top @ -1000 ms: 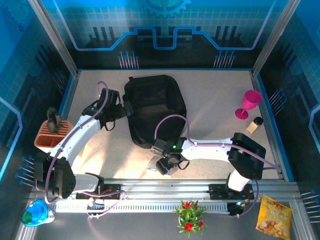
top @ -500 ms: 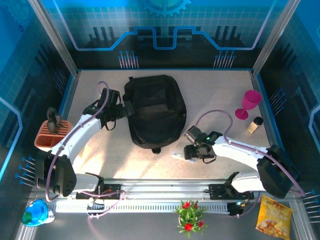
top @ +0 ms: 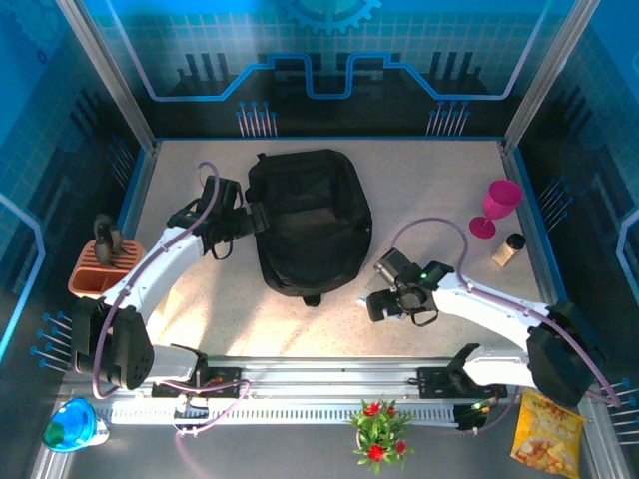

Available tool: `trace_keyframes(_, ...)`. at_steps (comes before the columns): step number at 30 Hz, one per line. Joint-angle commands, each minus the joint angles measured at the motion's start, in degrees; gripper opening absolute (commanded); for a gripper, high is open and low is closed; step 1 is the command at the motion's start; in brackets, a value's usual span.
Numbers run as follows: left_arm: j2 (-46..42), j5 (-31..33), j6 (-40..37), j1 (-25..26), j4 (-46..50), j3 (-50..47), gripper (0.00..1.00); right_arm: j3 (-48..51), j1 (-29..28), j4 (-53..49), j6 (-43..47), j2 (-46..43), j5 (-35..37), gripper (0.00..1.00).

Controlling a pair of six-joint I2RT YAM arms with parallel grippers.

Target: Pack the student bag

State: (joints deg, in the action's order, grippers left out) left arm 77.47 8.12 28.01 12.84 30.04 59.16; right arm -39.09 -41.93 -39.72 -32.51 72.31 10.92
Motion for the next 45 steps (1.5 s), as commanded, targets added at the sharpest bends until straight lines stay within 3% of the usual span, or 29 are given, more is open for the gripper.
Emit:
trace_keyframes(1, 0.6, -0.9, -0.6, -0.5, -0.6, 2.1, 0.99, -2.2, -1.4, 0.2, 2.3, 3.7, 0.1, 1.0)
trace_keyframes(6, 0.8, -1.3, -0.6, -0.5, -0.3, 2.5, 0.99, -3.2, -0.3, 0.6, 0.6, 7.3, 3.3, 1.0)
trace_keyframes(14, 0.9, -2.0, -0.7, -0.5, 0.0, 2.7, 0.99, -2.9, 9.5, -1.1, -4.5, 6.9, 1.5, 0.9)
trace_keyframes(18, 1.0, -2.6, -0.4, -0.6, -0.2, 2.5, 0.99, -1.6, 9.7, 0.0, -3.3, 6.6, -1.0, 0.83)
trace_keyframes(24, 1.5, -4.3, -0.2, -0.5, -0.2, 2.5, 0.99, -0.8, 9.3, 0.6, -0.9, 6.7, -4.5, 0.82)
trace_keyframes(29, 1.8, -6.0, -0.3, -0.5, -0.3, 2.4, 0.99, -1.5, 6.4, 0.5, 0.3, 6.7, -6.2, 0.75)
trace_keyframes(36, 2.0, -8.3, 0.0, -0.4, -0.9, 2.0, 0.99, -2.4, 5.5, 0.5, 0.3, 9.9, -2.4, 0.64)
trace_keyframes(41, 1.7, -13.2, -0.3, -0.1, -2.2, 0.8, 0.98, -2.5, 5.0, 1.3, 0.1, 12.3, -1.6, 0.58)
trace_keyframes(45, 1.0, -16.6, 0.2, 2.7, -4.2, -1.5, 0.93, -2.5, 5.0, 1.1, -1.0, 11.9, 0.0, 0.5)
